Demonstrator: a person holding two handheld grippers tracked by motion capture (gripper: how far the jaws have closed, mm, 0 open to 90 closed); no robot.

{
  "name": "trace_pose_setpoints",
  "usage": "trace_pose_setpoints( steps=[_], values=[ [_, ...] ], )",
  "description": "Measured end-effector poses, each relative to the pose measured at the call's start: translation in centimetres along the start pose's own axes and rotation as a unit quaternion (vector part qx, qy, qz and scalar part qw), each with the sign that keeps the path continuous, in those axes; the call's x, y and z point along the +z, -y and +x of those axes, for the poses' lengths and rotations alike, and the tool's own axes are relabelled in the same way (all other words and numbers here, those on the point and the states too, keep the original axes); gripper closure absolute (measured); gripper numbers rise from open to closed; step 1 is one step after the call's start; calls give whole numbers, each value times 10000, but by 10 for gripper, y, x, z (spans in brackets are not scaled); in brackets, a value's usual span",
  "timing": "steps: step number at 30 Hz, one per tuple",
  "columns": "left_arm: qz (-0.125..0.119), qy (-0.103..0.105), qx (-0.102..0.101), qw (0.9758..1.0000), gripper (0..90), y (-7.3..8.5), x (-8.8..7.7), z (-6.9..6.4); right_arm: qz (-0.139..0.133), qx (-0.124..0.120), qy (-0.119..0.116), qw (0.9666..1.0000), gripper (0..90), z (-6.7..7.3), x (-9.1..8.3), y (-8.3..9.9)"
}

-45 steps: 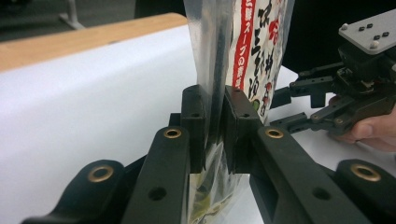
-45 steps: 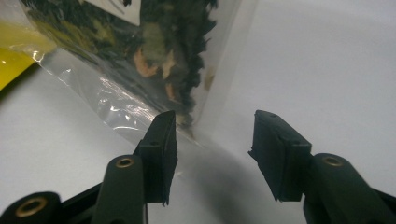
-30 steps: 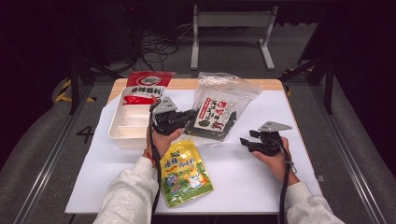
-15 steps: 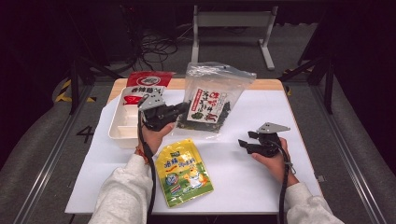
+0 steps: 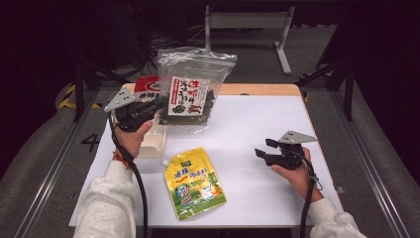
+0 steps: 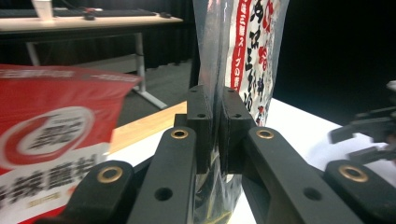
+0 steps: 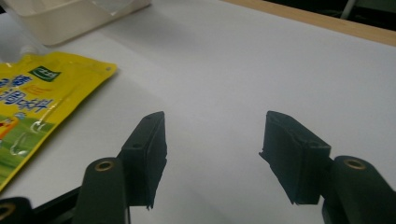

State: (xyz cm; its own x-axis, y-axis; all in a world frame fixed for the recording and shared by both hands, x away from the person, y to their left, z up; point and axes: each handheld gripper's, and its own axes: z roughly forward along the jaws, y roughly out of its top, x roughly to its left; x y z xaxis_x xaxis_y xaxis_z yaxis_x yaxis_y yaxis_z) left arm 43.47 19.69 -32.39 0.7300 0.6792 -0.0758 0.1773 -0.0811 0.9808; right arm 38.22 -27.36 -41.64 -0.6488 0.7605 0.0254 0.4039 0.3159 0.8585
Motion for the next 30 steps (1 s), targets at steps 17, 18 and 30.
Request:
trace_pose_setpoints(
  steps=[17, 18, 30],
  values=[
    [-174, -484, -129, 9986, 854, 7, -39, 33, -17, -145, -247, 9996, 386, 12, -27, 14],
    [-168, -512, -128, 9985, 853, 8, -40, 34, 3, -175, -237, 9996, 386, 13, -27, 14],
    [-223, -697, -249, 9970, 855, 17, -50, 49, 32, -402, -297, 9987, 381, 22, -32, 18]
  ],
)
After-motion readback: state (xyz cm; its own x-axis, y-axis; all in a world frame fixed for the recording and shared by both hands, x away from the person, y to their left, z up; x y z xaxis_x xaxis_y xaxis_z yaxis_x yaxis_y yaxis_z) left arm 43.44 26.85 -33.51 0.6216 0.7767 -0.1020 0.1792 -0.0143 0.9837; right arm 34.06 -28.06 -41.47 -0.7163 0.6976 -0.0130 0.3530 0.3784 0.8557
